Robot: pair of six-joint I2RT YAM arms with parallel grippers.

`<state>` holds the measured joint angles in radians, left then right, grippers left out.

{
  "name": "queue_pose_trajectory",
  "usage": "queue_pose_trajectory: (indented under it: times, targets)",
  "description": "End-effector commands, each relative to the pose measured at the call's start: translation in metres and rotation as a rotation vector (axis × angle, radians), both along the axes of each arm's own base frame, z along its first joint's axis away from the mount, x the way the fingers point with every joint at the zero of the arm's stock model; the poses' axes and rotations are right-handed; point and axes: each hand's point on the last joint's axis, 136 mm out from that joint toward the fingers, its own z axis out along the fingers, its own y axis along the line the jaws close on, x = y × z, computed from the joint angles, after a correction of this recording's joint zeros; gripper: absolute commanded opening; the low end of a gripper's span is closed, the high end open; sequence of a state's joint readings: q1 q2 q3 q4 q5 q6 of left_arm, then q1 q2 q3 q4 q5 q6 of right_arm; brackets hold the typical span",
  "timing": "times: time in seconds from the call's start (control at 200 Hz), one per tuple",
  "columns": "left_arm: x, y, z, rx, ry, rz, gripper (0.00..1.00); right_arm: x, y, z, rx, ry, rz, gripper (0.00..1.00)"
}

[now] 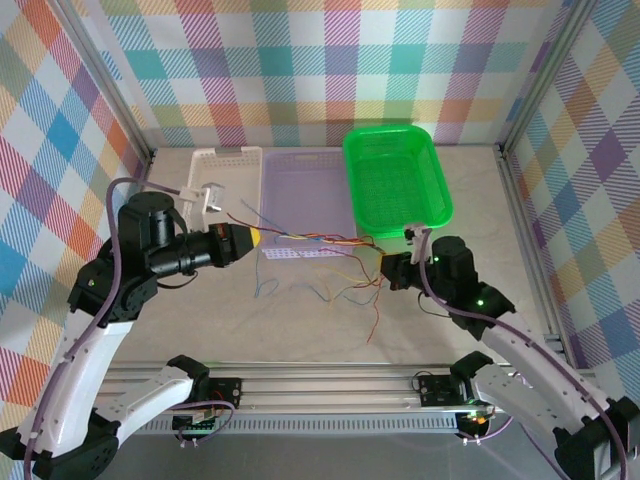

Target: Untangle the cables

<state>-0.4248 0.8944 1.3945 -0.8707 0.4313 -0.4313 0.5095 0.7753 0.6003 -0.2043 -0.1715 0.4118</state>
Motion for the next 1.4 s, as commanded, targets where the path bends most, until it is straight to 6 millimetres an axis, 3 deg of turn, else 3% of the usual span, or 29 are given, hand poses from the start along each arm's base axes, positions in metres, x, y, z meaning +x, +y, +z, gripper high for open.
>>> queue_pose_trajectory:
  times: [0.0,0.33,0.485,0.61,0.71,0.835,1.005,1.2,1.395]
  targets:
    - [-0.006,0.055,0.067,0.026,-0.297,0.247,0.0,-0.011,-0.072,-0.084,-0.201,0.277,-0.298,0.0]
    - [-0.01,0.092,0.083,0.009,-0.4,0.446,0.0,-0.014,-0.09,-0.082,-0.207,0.288,-0.389,0.0]
    - [-0.007,0.112,0.088,0.038,-0.428,0.553,0.0,-0.016,-0.106,-0.094,-0.289,0.364,-0.449,0.0]
    - [-0.001,0.113,0.084,0.048,-0.423,0.568,0.0,-0.016,-0.108,-0.097,-0.285,0.389,-0.465,0.0]
    - [0.004,0.108,0.083,0.044,-0.416,0.558,0.0,-0.015,-0.104,-0.089,-0.254,0.36,-0.455,0.0]
    - [0.013,0.105,0.086,0.043,-0.42,0.557,0.0,-0.015,-0.111,-0.069,-0.215,0.273,-0.486,0.0]
    - [0.033,0.093,0.084,0.054,-0.408,0.536,0.0,-0.019,-0.096,-0.032,-0.082,0.121,-0.404,0.0]
    - [0.063,0.081,0.084,0.091,-0.396,0.529,0.0,-0.03,-0.074,0.022,0.062,-0.083,-0.254,0.0]
    - [0.094,0.074,0.094,0.107,-0.428,0.554,0.0,-0.046,-0.068,0.077,0.137,-0.232,-0.183,0.0]
